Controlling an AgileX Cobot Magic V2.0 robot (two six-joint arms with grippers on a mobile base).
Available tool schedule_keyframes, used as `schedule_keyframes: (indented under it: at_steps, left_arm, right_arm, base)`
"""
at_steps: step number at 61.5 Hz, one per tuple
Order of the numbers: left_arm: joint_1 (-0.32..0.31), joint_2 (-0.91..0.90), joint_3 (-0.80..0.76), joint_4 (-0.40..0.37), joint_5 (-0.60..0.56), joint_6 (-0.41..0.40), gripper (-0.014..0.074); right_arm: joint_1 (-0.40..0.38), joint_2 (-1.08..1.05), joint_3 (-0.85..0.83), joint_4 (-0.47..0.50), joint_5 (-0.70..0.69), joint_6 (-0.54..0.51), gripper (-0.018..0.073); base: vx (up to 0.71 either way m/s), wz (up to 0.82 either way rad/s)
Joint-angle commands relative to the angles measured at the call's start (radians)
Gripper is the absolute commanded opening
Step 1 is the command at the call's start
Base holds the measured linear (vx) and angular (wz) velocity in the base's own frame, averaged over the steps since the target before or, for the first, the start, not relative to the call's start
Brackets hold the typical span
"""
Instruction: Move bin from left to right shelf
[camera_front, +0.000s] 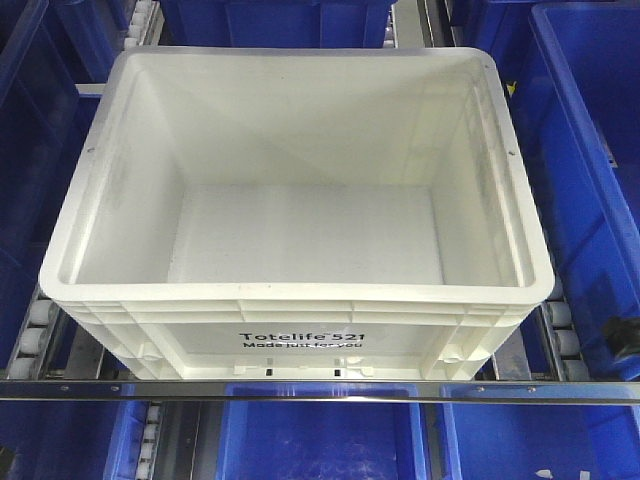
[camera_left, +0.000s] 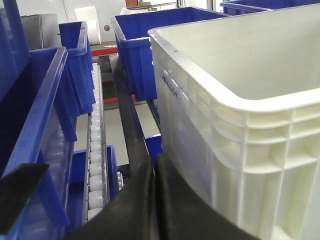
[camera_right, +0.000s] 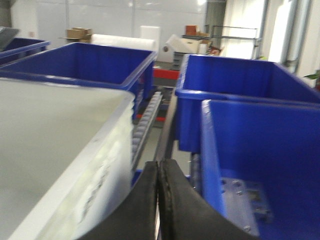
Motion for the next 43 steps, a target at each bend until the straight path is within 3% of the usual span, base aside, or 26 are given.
schedule_keyframes:
  at_steps: [1,4,14,17,26,43]
  left_arm:
    - [-0.006,-0.011,-0.018,-0.002,-0.066,-0.002,-0.0008]
    - [-0.006,-0.011,-0.018,-0.002,-0.066,-0.002,-0.0008]
    - [-0.006,-0.011,-0.018,-0.002,-0.066,-0.002,-0.0008]
    - [-0.006,-0.011,-0.018,-0.002,-0.066,-0.002,-0.0008]
    - [-0.006,-0.011,-0.018,-0.002,-0.066,-0.002,-0.0008]
    - [-0.006,-0.011,-0.018,-0.002,-0.065,-0.002,-0.0008]
  right_arm:
    - [-0.007,-0.037,0.008,-0.137,-0.016,0.132,-0.0007]
    - [-0.015,-0.075,0.053,-0.174,-0.016,0.184,-0.0007]
    - [-0.068,-0.257,0.208,-0.147,-0.008,0.256,-0.0007]
    - [-0.083,-0.313,0.201,-0.143,0.098,0.261,-0.0007]
    - [-0.099,-0.469,0.203,-0.146,0.242,0.261,-0.0007]
    - [-0.100,-0.458,0.203,-0.146,0.265,0.264,-0.0007]
  base:
    - [0.00,0.00]
    - [0.00,0.00]
    - [0.00,0.00]
    - [0.00,0.00]
    - [0.00,0.00]
    - [0.00,0.00]
